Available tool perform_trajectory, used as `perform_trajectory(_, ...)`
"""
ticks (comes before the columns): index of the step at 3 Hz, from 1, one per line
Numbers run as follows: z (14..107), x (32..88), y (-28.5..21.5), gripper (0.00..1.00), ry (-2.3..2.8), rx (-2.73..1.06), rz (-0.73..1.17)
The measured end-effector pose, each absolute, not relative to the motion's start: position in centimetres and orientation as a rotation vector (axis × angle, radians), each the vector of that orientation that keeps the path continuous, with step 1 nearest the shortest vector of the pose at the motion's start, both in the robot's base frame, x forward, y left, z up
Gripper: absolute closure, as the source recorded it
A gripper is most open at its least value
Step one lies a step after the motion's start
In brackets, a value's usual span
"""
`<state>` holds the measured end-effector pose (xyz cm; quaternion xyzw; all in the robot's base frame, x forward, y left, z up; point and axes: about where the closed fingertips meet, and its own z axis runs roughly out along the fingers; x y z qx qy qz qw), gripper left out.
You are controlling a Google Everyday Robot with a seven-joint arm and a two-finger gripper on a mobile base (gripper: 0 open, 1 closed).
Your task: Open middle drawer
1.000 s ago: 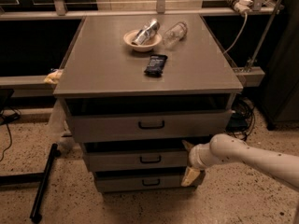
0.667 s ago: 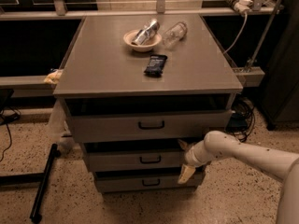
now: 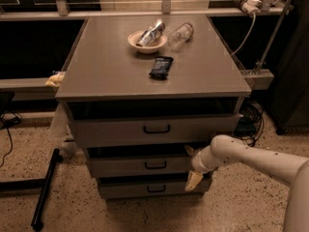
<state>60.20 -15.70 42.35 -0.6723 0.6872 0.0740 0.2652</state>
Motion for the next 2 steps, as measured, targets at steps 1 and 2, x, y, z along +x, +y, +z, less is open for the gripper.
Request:
perform_trajectory(1, 42.1, 59.1, -16.2, 0.00, 1.896, -1.856, 0.215)
perform_trajectory(2, 41.8, 57.9, -17.0, 0.00, 1.937, -1.882, 0.238)
